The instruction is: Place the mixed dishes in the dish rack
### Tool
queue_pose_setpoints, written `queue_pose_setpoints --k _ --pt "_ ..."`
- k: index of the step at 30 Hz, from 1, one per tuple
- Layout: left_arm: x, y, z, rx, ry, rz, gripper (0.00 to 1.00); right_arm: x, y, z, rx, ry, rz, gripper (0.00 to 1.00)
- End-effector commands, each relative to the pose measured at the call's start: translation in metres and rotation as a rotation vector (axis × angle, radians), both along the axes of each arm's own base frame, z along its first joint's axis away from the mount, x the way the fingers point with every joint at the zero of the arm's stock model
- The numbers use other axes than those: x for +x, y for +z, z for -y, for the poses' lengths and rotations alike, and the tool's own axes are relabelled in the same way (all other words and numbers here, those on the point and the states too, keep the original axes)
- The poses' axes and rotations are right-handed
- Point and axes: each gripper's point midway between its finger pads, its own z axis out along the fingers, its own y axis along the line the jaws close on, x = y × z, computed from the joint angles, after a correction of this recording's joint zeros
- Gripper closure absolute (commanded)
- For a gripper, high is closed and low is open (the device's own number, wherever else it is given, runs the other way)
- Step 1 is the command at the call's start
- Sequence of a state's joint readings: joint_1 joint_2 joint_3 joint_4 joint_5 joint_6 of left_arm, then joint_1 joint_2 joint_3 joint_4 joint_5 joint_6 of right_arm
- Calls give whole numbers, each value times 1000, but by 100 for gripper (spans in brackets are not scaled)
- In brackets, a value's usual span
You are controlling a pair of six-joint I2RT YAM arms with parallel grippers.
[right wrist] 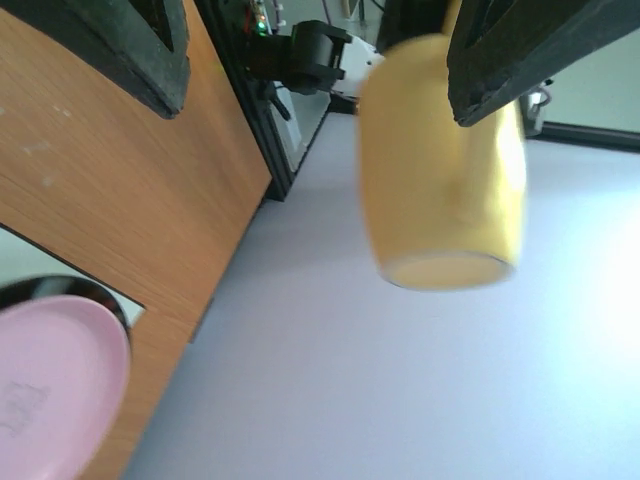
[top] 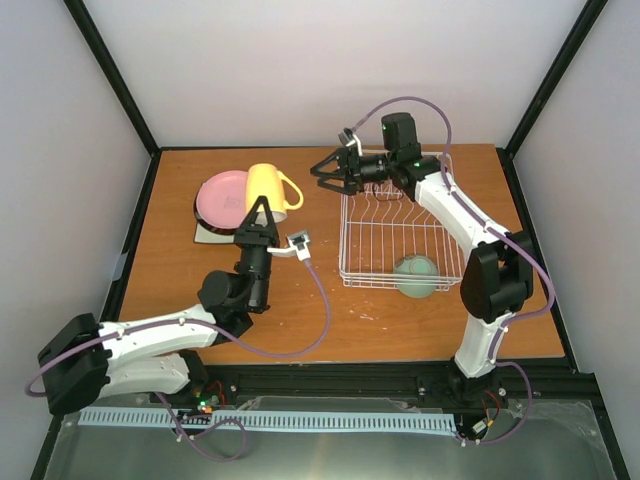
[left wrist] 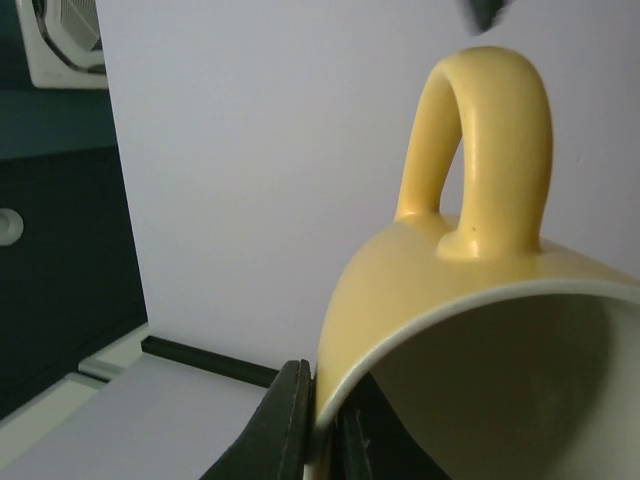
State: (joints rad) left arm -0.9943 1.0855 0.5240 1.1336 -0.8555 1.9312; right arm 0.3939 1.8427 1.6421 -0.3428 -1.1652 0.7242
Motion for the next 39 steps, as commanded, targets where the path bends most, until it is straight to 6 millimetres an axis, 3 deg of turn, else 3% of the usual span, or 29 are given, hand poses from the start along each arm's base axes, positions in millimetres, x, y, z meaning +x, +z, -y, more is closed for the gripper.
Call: queue_pose_setpoints --k 1,6,16,22,26,29,35,38,39 --pt "-18 25 9 -50 -56 127 99 -9 51 -10 112 67 78 30" --pt "-18 24 14 -34 -52 137 99 -21 58 -14 113 91 84 30" --pt "-22 36 10 -40 -54 159 99 -47 47 -38 94 181 54 36" --pt "-24 35 7 -40 -49 170 100 -69 48 -64 75 266 50 57" --pt "-24 35 6 -39 -46 171 99 -79 48 -68 72 293 48 73" --pt "-25 36 4 -38 -45 171 99 -85 47 -68 71 310 42 95" --pt "-26 36 2 -51 -46 166 99 -91 59 -65 82 302 99 97" --pt "-25 34 -1 -72 -44 153 94 -88 65 -62 82 279 121 97" --pt "-26 35 -4 -84 -42 152 87 -86 65 -61 80 269 125 97"
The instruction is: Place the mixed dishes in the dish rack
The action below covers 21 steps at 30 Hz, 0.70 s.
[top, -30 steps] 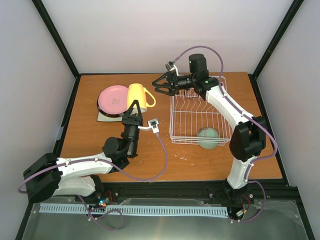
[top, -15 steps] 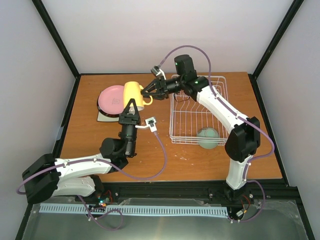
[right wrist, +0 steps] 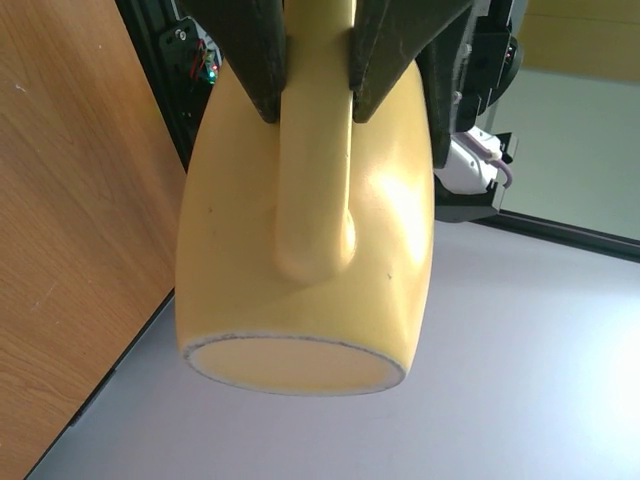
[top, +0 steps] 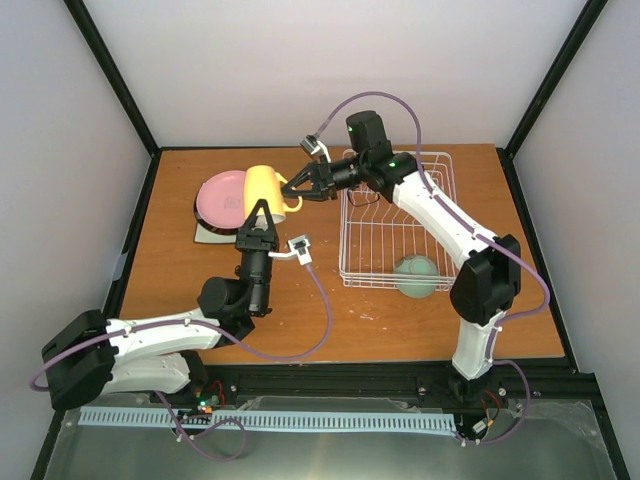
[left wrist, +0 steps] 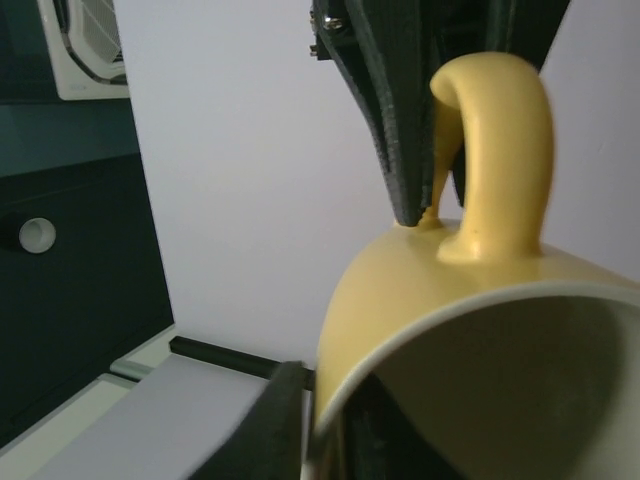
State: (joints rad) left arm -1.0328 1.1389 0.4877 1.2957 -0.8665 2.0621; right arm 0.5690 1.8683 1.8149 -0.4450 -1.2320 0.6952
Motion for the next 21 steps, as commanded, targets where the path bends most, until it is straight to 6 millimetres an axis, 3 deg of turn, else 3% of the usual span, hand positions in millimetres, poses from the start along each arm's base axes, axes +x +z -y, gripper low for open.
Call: queue_pose_setpoints --k 1,4,11,16,21 --pt "-18 40 -12 -150 -65 110 79 -16 21 1 34 21 75 97" --pt "-19 41 -19 -190 -64 99 68 -5 22 7 38 -25 87 97" --pt "-19 44 -25 -365 -158 -2 64 25 26 22 57 -141 114 97" --pt "-15 49 -21 -751 -326 -235 65 58 21 40 52 -269 159 97" --pt "-48 78 -31 -1110 -620 -367 68 95 22 70 -44 -443 354 97"
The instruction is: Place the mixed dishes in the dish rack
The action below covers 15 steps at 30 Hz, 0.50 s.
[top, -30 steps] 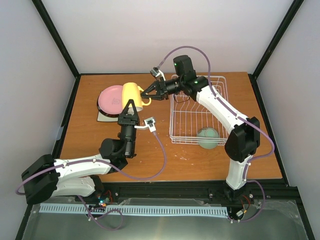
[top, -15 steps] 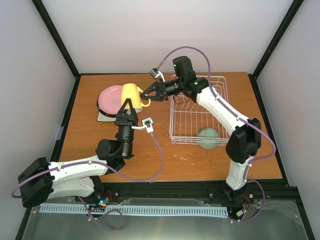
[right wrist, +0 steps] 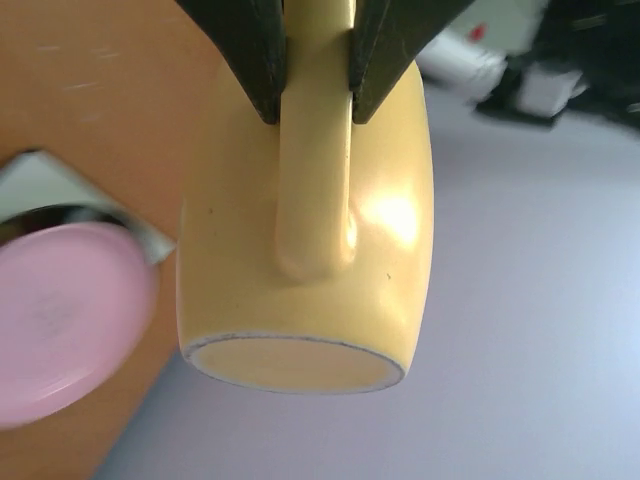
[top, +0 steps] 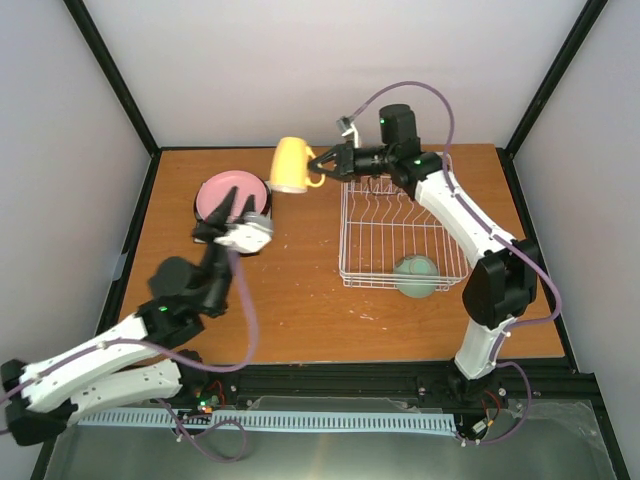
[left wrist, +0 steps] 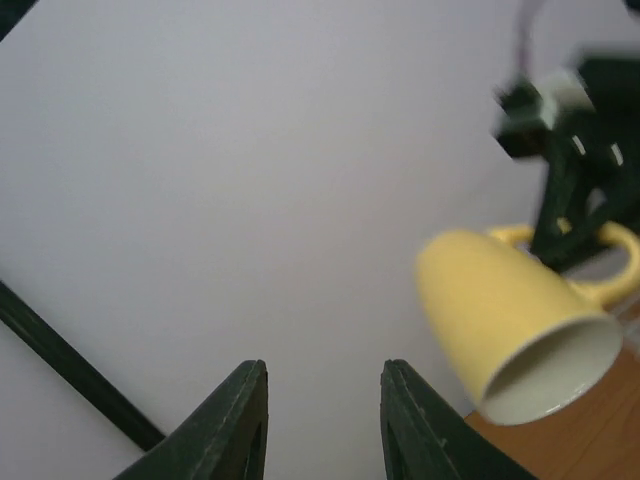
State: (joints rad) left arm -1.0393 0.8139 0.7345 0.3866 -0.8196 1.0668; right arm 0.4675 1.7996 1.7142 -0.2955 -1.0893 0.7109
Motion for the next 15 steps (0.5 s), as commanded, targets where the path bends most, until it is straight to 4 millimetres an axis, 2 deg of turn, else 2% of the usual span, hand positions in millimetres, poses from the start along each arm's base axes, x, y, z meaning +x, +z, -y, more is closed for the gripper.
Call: queue_pose_setpoints --k 1,5,8,9,10,15 --pt "-41 47 -28 -543 -288 -81 68 49 21 40 -86 -248 270 97" --pt "-69 71 -71 -735 -355 7 68 58 20 61 -202 -364 406 97" --pt "-76 71 -92 -775 -331 35 69 52 27 81 -234 -461 542 97" --pt "-75 68 -94 -771 -317 33 70 47 29 88 -242 -493 591 97" --pt "-74 64 -95 -766 -301 30 70 41 22 96 -262 -516 625 97" --pt "-65 49 -90 -720 -249 32 69 1 38 134 -307 -628 870 97"
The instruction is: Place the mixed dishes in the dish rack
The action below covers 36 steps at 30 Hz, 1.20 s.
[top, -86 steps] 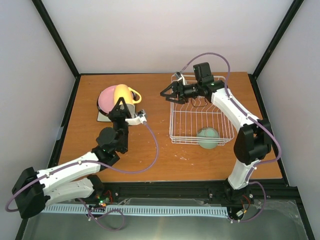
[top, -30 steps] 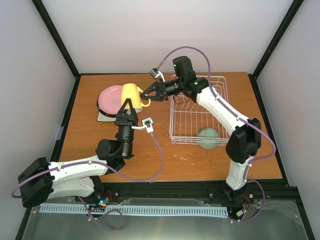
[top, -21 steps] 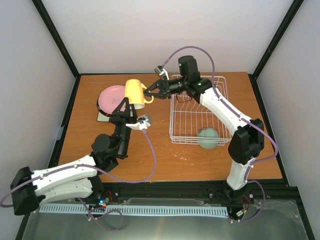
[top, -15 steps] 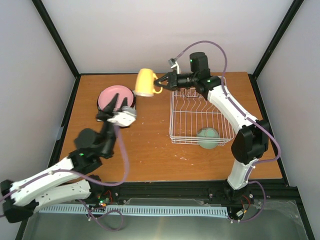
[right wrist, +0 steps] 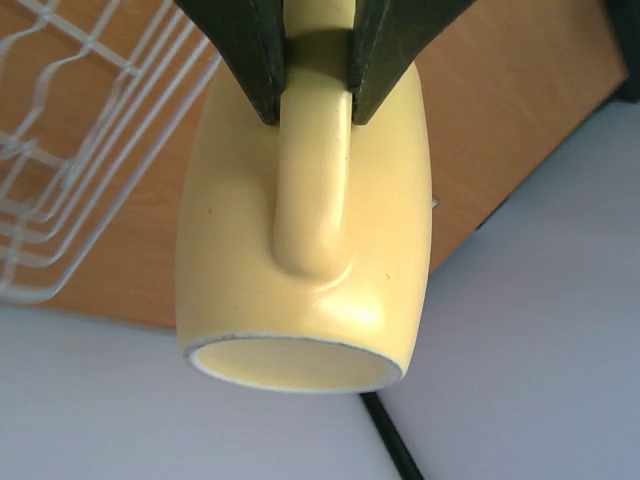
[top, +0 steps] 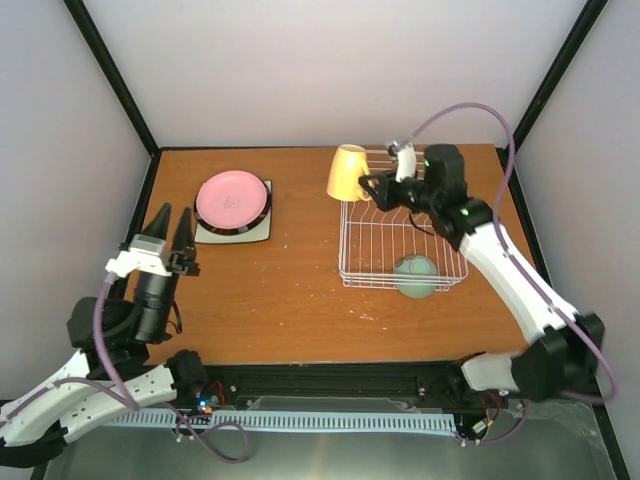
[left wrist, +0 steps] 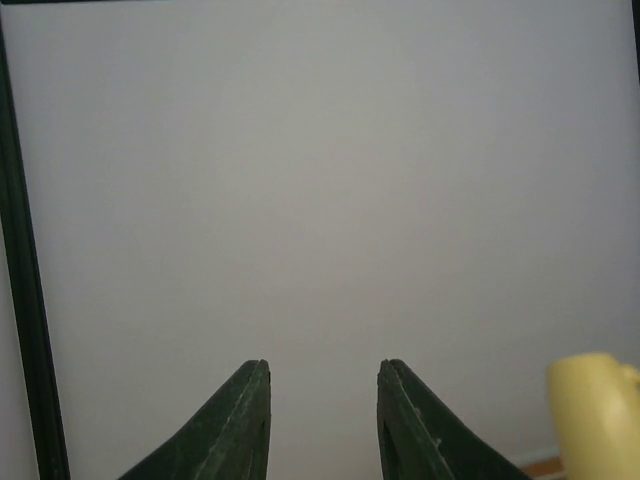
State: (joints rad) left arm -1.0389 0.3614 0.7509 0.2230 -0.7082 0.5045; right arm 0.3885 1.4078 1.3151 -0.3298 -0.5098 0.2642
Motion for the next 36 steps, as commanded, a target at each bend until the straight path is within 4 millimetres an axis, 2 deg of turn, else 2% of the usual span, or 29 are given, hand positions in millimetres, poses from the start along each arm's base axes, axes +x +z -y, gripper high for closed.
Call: queue_pose_setpoints --k 1,5,10,14,19,25,31,36 --pt "12 -23 13 53 31 -39 69 -22 71 34 -54 -103 447 97" --pt "17 -33 12 57 87 -22 68 -51 60 56 -83 -154 539 97" --pt "25 -45 16 19 90 -61 67 -60 8 65 -123 -169 457 97" --pt "35 -60 26 -16 41 -131 65 -63 -19 66 -117 -173 387 97" --pt "61 -87 42 -19 8 -265 65 -63 -48 66 -127 -171 321 97" --pt "110 -112 57 -43 -112 -421 67 -55 -79 64 -134 -185 260 97" --pt "145 -134 59 -73 -209 -550 67 -47 -108 59 -139 -181 181 97" --pt "164 -155 57 -101 -266 -635 69 -44 -129 57 -168 -170 126 97"
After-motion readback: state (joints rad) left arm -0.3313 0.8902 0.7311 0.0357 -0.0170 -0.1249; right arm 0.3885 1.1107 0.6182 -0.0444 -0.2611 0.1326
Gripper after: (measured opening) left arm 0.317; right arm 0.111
